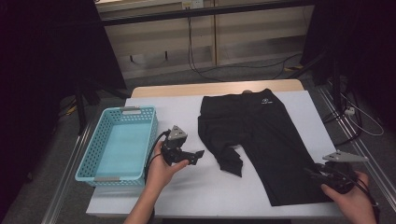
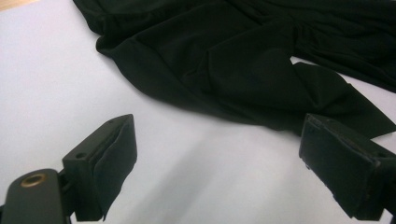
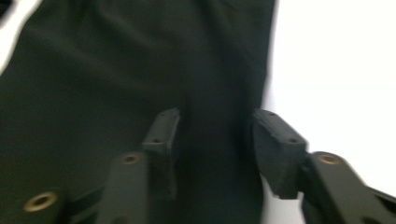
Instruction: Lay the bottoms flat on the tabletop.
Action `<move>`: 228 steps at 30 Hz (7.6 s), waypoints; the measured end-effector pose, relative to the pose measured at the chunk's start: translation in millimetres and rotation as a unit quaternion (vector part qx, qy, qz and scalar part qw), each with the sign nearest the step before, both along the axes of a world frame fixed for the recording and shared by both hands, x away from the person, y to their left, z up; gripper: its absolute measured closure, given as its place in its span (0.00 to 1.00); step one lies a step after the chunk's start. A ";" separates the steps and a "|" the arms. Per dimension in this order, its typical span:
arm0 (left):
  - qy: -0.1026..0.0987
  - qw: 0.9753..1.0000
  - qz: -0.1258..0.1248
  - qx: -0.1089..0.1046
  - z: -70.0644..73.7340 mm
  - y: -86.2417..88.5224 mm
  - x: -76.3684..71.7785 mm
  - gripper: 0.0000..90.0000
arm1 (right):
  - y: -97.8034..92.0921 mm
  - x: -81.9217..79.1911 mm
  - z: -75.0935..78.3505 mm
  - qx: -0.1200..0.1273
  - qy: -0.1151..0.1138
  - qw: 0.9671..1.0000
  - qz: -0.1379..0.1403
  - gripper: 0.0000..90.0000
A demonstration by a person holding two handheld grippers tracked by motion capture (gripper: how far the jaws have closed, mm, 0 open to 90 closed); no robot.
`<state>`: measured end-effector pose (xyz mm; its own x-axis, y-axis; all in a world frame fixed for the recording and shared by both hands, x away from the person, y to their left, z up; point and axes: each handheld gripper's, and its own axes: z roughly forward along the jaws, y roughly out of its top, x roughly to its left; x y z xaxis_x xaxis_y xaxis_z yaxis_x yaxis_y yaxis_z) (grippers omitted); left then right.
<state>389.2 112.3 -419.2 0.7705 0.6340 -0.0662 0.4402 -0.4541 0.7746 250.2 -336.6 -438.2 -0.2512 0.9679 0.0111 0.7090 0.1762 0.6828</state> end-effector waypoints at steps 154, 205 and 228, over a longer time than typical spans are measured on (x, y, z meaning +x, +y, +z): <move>0.005 0.999 0.047 -0.002 -1.8 38.8 -19.0 0.12 | 209.9 75.6 8.2 0.038 -0.019 0.949 0.313 0.94; 0.018 1.000 0.025 0.001 -9.8 24.6 -16.6 0.12 | 207.1 98.2 -14.3 -0.014 -0.022 0.964 0.265 0.94; 0.015 0.999 0.032 -0.003 -8.1 30.6 -15.3 0.12 | 219.7 72.0 24.9 0.066 -0.055 0.949 0.302 0.75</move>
